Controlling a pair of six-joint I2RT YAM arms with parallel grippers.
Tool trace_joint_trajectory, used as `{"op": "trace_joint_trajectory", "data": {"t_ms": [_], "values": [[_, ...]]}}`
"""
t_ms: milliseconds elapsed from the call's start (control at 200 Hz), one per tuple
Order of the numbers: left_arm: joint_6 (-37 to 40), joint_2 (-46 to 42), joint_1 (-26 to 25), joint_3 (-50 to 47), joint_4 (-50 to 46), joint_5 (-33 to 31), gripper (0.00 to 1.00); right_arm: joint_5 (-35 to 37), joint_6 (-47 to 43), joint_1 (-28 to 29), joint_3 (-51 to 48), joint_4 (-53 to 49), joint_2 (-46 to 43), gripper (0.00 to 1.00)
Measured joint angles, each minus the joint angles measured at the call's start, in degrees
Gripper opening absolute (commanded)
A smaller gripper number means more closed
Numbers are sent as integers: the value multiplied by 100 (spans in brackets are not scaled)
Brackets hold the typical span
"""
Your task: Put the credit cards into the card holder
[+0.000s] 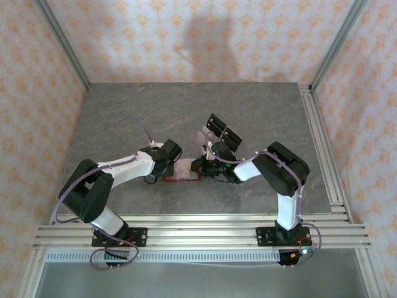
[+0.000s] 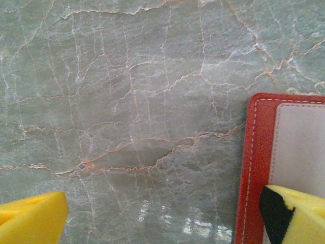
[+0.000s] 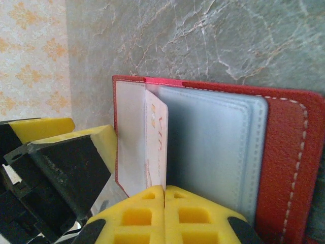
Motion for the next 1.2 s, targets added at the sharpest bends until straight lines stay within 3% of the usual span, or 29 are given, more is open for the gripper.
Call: {"op": "trace_joint_trajectory", "data": {"t_ms": [1201], "values": [[-90, 160, 0, 0, 87, 57, 96, 17, -317, -22, 173, -498, -203, 0]]}}
